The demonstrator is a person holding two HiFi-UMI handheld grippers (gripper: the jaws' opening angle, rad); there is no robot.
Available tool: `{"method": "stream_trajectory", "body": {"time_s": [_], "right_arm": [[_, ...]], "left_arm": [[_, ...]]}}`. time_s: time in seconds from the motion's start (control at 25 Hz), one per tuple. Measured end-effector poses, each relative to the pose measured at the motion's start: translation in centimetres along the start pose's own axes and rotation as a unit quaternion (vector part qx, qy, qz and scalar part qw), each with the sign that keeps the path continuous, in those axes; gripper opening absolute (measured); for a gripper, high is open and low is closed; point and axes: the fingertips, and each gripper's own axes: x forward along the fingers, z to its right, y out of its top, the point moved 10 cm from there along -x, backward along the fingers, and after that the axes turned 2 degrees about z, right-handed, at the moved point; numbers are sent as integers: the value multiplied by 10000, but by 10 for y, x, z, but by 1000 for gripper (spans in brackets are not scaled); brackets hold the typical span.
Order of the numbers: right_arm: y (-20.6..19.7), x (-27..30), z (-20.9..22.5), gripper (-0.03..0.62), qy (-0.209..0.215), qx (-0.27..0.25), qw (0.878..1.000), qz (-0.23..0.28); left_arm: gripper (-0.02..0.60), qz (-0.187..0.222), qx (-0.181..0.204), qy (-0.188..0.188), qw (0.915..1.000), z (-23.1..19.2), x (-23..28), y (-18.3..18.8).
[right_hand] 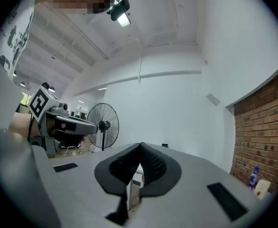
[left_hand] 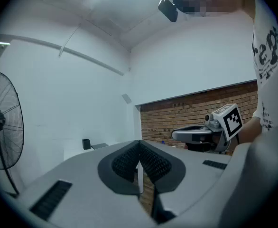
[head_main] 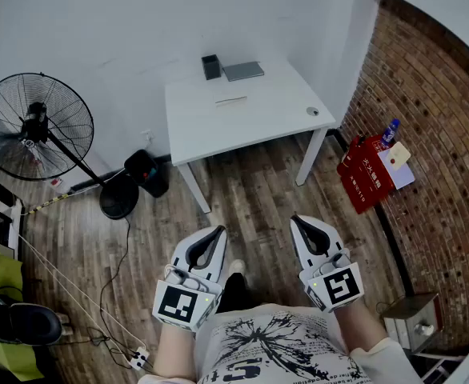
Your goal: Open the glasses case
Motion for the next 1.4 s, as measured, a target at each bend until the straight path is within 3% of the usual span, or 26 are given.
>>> {"method": "stream_trajectory", "body": {"time_s": [0.44,0.64,0.68,0.76,0.92,1.16,1.4], "right_arm": [[-2,-13,6,12,-79,76,9999,-34],[-7,-16,16,14,-247,420,9987,127],[-7,-14,19,34,-252,442,9986,174],[-9,-9,27,452,-212,445,9986,204],[-12,5,42,529,-406,334,9986,93],[-22,59,67,528,-564,413,9975,-43],[-35,156,97,528,-634,400,9969,-241]], "left_arm": [[14,-50,3,-73,10000,13,4,-1],[14,-15,-72,-74,9999,17,11,-2],[12,-64,-65,-88,9999,17,14,-3],[14,-170,-30,-120,9998,16,19,-4],[13,-220,-10,-138,9997,4,33,-4],[14,-227,-73,-223,9995,-47,77,-14],[14,-200,-229,-354,9989,-132,145,-25]]}}
